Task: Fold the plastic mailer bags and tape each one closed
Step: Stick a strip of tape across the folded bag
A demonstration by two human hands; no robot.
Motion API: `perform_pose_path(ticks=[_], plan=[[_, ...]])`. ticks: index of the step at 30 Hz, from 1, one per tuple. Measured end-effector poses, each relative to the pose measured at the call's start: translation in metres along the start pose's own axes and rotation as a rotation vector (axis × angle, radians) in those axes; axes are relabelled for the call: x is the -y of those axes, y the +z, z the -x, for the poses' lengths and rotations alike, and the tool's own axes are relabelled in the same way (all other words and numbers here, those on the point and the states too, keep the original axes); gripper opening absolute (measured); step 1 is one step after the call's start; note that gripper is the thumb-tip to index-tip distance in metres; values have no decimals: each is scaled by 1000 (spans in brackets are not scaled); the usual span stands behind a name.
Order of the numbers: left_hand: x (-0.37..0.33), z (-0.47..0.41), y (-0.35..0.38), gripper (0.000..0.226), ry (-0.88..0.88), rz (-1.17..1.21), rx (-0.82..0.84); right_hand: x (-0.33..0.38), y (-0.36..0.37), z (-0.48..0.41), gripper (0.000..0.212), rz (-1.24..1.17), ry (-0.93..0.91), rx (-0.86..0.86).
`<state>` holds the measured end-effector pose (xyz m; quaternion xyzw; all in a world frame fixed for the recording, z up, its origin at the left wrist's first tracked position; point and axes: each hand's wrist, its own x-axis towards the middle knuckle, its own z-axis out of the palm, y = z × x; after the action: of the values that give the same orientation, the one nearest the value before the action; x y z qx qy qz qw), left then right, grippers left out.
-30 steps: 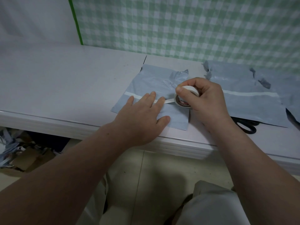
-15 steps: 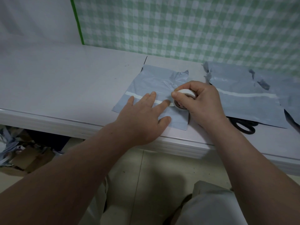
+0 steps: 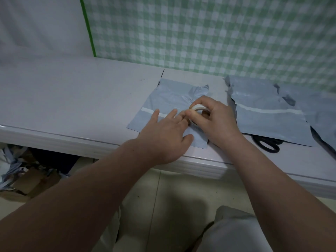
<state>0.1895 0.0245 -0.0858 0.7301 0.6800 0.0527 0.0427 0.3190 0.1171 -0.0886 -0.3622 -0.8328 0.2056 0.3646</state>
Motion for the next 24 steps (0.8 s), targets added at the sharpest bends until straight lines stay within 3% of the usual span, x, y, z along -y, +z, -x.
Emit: perform_pose_path(ticks=[5, 9, 12, 16, 24], plan=[[-2, 1, 4, 61, 1, 46, -6, 0, -1, 3, 13, -4, -14, -8], [-4, 2, 5, 61, -25, 23, -17, -1, -10, 8, 17, -222, 114, -22], [-4, 3, 6, 62, -29, 18, -34, -1, -14, 10, 3, -271, 158, -24], [-3, 1, 6, 63, -27, 19, -23, 2, -16, 11, 25, -273, 205, -18], [-2, -1, 6, 63, -30, -4, -4, 3, -14, 8, 39, -258, 167, -79]])
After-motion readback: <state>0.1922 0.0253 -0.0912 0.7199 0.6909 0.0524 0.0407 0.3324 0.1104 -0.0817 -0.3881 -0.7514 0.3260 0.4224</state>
